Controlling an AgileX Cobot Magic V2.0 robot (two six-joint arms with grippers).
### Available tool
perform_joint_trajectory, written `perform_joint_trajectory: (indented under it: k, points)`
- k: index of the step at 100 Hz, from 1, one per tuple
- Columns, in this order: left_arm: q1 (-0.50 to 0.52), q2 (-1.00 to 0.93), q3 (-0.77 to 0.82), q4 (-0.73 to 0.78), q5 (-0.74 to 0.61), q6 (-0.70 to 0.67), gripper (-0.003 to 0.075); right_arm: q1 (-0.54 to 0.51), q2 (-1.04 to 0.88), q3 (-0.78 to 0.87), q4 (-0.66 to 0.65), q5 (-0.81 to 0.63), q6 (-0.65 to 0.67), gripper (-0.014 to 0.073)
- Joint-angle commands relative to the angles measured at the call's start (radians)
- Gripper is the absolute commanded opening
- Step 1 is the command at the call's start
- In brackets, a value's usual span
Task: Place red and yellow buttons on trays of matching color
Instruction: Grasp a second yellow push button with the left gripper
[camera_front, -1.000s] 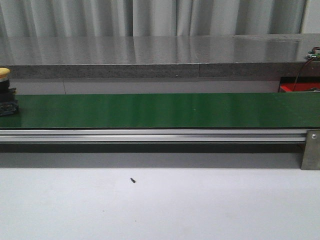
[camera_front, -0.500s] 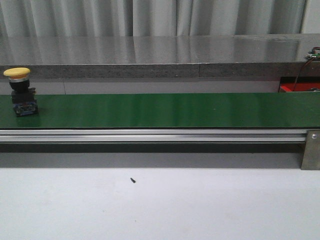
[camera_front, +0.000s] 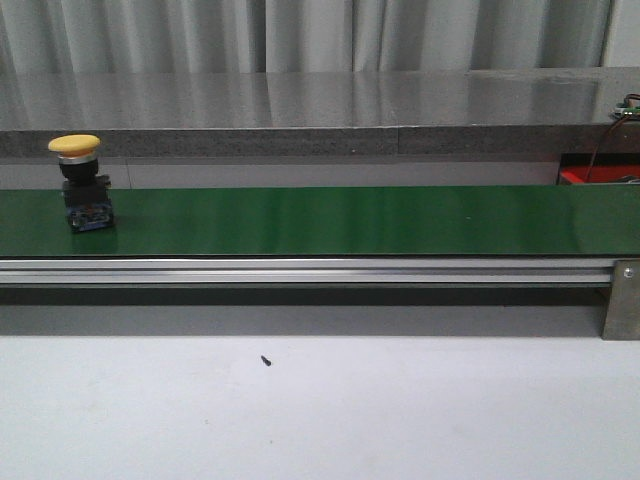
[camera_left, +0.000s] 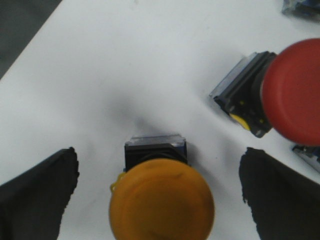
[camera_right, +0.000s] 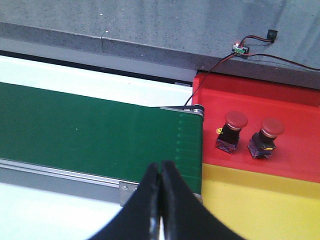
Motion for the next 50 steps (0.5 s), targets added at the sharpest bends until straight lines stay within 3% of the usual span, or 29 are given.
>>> perform_joint_trajectory:
  k: [1, 12, 34, 50]
  points:
    - [-0.002, -0.054, -0.025, -0.016, -0.035, -0.008, 0.0609, 0.002, 0.001, -0.025, 0.020, -0.066, -0.007, -0.0068]
    - [-0.002, -0.054, -0.025, -0.016, -0.039, -0.008, 0.0519, 0.002, 0.001, -0.025, 0.020, -0.066, -0.007, -0.0068]
    - [-0.002, -0.059, -0.025, -0.028, -0.041, -0.008, 0.0197, 0.002, 0.001, -0.025, 0.020, -0.066, -0.007, -0.0068]
    - [-0.002, -0.097, -0.025, -0.037, -0.010, -0.008, 0.0043, 0.002, 0.001, -0.025, 0.020, -0.066, -0.007, -0.0068]
